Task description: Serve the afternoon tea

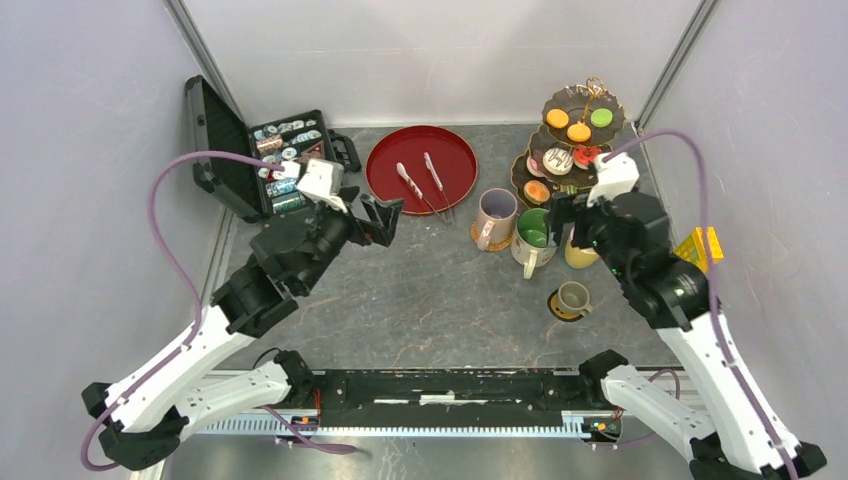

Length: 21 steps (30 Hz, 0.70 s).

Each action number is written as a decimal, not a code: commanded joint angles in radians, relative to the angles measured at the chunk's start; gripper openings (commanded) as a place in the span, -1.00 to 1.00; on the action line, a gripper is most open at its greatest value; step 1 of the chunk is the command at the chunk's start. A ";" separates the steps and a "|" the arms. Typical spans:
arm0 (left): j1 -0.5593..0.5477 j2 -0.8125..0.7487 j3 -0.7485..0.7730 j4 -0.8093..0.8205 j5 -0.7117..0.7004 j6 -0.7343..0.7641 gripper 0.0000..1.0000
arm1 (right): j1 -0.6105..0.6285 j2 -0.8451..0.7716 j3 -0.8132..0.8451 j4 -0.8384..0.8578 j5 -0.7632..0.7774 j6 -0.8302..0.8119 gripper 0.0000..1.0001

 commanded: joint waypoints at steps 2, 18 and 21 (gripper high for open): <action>-0.005 -0.050 0.188 -0.063 -0.014 -0.016 1.00 | 0.004 -0.034 0.194 0.112 -0.036 -0.147 0.96; -0.005 -0.135 0.509 -0.206 -0.156 0.309 1.00 | 0.004 -0.346 0.013 0.411 0.057 -0.349 0.96; -0.005 -0.144 0.524 -0.204 -0.178 0.335 1.00 | 0.004 -0.389 -0.034 0.460 0.065 -0.359 0.96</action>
